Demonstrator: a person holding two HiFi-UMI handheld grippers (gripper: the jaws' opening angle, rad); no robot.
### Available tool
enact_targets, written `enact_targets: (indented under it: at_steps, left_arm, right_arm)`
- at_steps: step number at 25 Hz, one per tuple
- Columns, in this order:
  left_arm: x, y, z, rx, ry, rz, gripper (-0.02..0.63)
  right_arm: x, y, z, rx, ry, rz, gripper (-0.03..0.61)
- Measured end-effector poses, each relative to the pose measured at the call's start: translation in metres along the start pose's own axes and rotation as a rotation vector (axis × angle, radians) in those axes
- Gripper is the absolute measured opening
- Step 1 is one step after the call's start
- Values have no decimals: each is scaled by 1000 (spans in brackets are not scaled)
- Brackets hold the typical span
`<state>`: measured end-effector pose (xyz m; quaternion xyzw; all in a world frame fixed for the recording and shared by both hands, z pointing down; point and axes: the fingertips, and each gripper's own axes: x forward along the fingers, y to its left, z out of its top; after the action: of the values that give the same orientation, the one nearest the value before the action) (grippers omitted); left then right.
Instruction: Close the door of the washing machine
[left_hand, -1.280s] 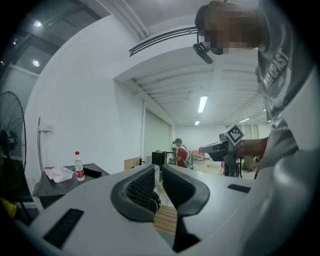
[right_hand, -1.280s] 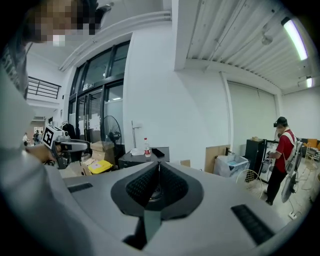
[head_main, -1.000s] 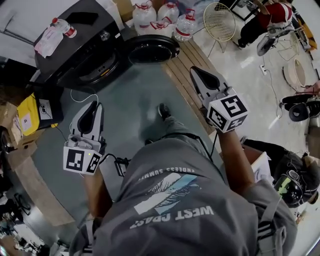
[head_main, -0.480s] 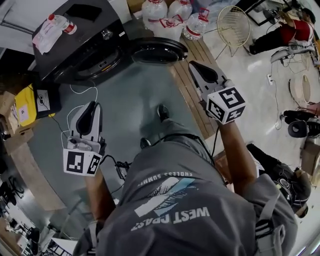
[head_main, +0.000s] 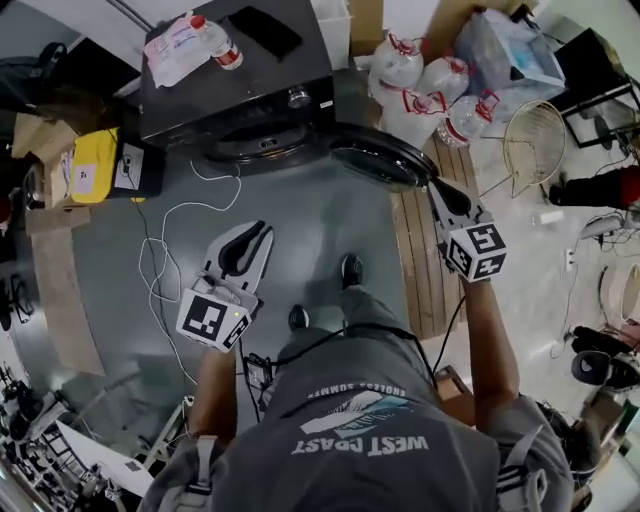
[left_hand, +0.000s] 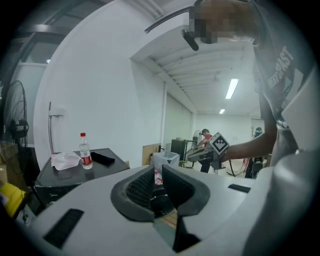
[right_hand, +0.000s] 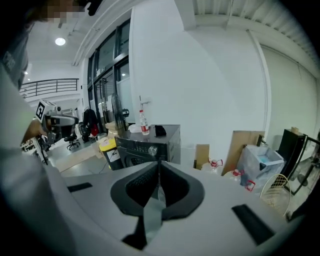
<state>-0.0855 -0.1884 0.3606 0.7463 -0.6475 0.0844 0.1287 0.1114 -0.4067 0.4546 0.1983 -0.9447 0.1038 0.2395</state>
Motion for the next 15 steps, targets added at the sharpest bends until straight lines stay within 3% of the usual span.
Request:
enact_targets:
  at_steps: [6,15]
  left_arm:
    - [18,8,-11,-24,18,35,58]
    - [36,4,-41,-60,64,78,58]
  right_arm:
    - [52,-37,-30,-25,76,47,37]
    - [104,-86,-88,-47,177,78,92]
